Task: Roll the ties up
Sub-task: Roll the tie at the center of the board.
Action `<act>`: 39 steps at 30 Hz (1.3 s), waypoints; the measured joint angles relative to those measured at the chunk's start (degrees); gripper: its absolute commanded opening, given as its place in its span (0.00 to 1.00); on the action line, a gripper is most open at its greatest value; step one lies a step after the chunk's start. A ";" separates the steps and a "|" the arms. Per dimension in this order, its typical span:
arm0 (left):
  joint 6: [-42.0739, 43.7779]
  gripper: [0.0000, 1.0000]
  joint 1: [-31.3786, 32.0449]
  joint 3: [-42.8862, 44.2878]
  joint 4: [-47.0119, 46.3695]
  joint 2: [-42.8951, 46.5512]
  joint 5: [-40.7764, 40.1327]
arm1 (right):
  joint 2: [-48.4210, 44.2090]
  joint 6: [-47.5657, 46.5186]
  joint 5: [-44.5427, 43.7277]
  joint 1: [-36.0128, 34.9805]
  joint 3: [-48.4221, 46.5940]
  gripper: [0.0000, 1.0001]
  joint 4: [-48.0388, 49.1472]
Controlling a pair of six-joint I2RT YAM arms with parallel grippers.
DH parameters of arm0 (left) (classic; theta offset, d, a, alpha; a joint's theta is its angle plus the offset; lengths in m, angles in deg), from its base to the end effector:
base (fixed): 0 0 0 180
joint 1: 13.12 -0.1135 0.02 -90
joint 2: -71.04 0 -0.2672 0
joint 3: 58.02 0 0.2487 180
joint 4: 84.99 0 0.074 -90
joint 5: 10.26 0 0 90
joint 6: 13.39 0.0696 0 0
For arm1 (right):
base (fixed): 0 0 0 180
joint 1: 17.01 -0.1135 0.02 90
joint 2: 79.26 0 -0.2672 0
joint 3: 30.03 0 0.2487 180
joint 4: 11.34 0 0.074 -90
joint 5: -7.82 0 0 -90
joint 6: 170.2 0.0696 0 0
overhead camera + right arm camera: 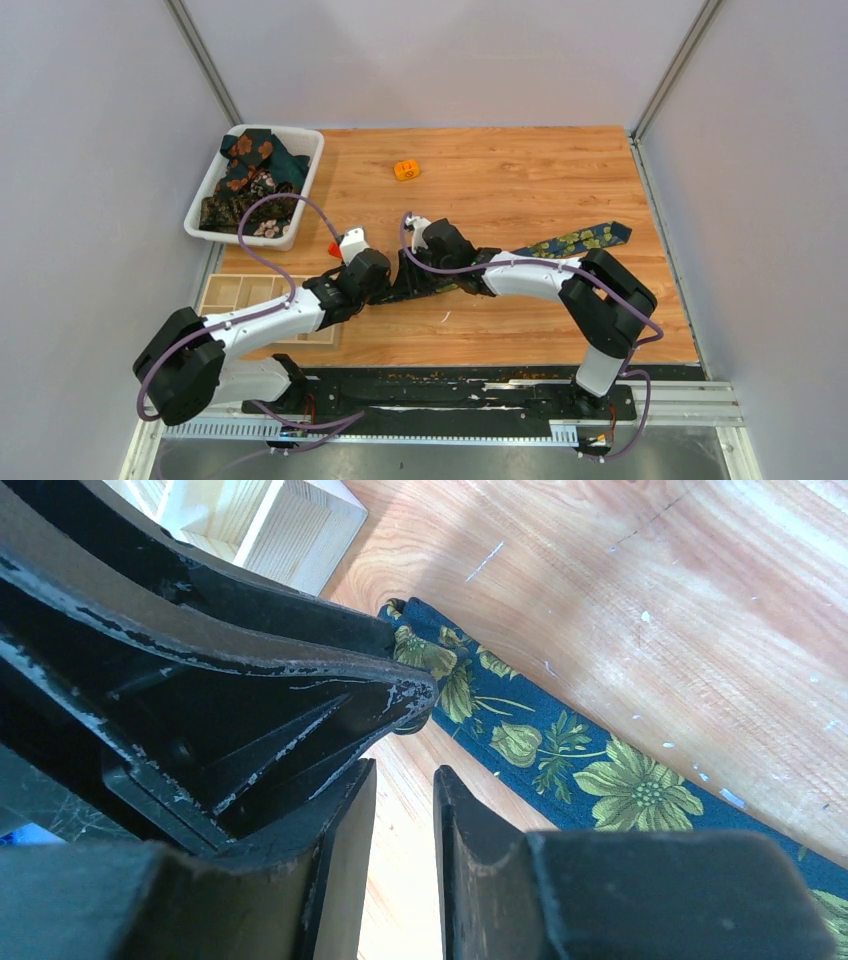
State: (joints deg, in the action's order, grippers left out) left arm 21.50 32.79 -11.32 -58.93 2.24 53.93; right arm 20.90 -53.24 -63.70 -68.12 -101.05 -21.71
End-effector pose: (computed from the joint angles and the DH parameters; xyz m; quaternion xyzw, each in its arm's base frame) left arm 0.1922 -0.1549 0.1672 -0.1525 0.9012 -0.1359 0.3823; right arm 0.2292 0.3193 0.1663 -0.2537 0.8587 0.3779 0.2355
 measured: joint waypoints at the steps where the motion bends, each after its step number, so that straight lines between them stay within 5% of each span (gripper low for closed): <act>1: -0.04 0.43 -0.04 -0.07 -0.35 -0.20 0.00 | 0.00 0.00 0.00 0.20 0.02 0.29 0.00; 12: -0.33 0.50 -0.22 -1.07 -4.85 -2.25 1.84 | 0.04 0.68 0.04 1.55 1.22 0.29 0.17; 18: -1.44 0.19 -0.22 -2.27 -7.41 -2.25 3.28 | 0.04 1.38 0.13 2.21 2.16 0.29 0.74; 24: -2.25 0.03 -0.22 -4.17 -8.07 -2.25 2.91 | 0.17 1.79 0.72 2.45 2.27 0.29 1.79; 39: -2.67 0.00 -0.22 -4.63 -8.61 -2.25 2.60 | 6.54 2.91 3.10 2.45 -0.26 0.30 2.80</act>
State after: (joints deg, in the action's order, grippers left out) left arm 18.83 32.58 -15.96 -67.54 -0.01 56.54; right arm 27.44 -50.33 -60.60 -65.67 -101.31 -18.91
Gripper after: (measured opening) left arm 0.006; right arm 0.296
